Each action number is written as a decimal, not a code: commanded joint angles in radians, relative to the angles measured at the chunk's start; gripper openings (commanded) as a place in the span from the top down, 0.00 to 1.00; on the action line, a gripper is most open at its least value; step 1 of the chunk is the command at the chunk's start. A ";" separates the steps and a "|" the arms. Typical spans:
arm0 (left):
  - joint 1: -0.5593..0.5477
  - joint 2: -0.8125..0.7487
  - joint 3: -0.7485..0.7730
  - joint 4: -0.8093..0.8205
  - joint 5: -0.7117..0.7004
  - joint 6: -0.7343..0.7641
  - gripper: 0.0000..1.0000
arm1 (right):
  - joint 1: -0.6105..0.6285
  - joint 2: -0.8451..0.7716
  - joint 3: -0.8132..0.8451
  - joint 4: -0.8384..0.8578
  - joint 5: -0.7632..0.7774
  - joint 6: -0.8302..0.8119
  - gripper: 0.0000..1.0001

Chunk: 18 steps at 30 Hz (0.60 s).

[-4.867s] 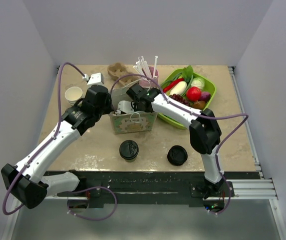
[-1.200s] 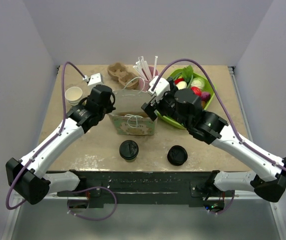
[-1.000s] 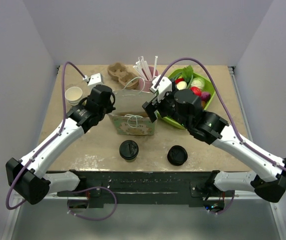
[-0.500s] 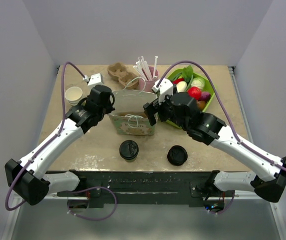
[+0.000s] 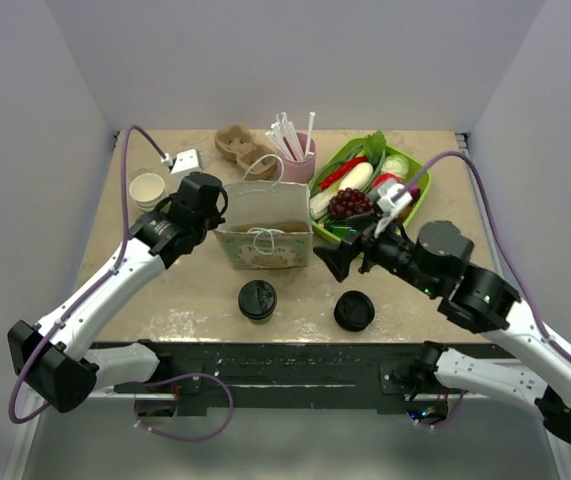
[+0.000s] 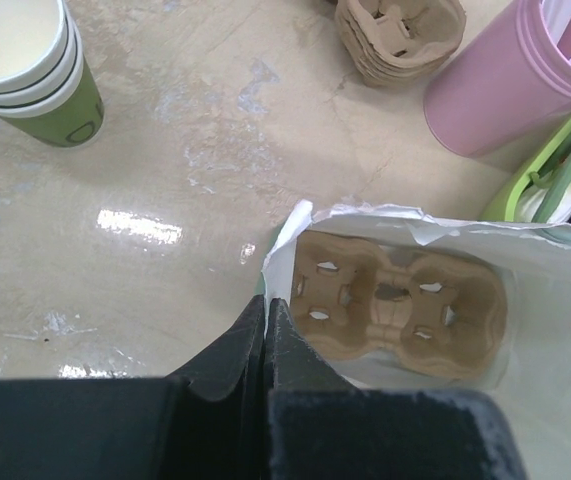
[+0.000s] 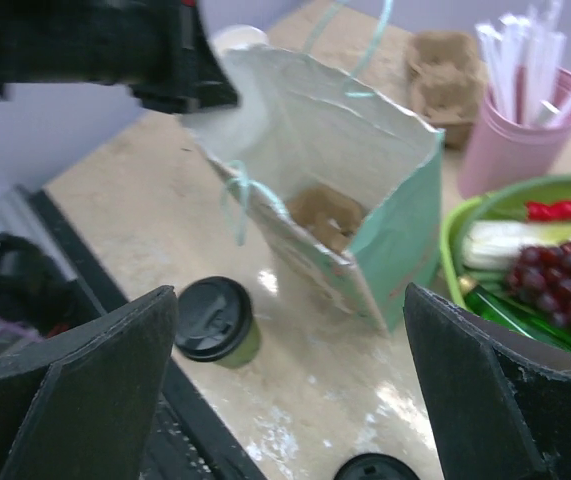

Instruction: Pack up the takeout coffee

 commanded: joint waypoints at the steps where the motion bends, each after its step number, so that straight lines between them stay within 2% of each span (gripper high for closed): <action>1: 0.005 -0.029 0.028 -0.022 -0.035 -0.005 1.00 | 0.000 -0.103 -0.068 0.103 -0.233 0.033 0.02; 4: 0.010 -0.030 0.032 -0.013 -0.046 -0.002 1.00 | 0.000 -0.104 -0.088 0.062 -0.267 0.077 0.03; 9: 0.028 0.002 0.095 -0.052 -0.101 -0.019 1.00 | 0.004 0.007 -0.173 0.096 -0.269 0.184 0.09; 13: 0.031 -0.004 0.089 -0.115 -0.147 -0.065 1.00 | 0.084 0.138 -0.165 0.088 -0.087 0.264 0.14; 14: 0.031 -0.012 0.085 -0.123 -0.156 -0.080 0.99 | 0.101 0.156 -0.153 0.087 0.003 0.281 0.15; 16: 0.031 -0.023 0.065 -0.128 -0.157 -0.085 0.89 | 0.156 0.224 -0.142 0.097 0.064 0.320 0.18; 17: 0.033 -0.035 0.062 -0.131 -0.153 -0.090 0.72 | 0.176 0.253 -0.127 0.100 0.123 0.338 0.20; 18: 0.034 -0.041 0.057 -0.132 -0.152 -0.091 0.63 | 0.211 0.279 -0.119 0.100 0.142 0.358 0.22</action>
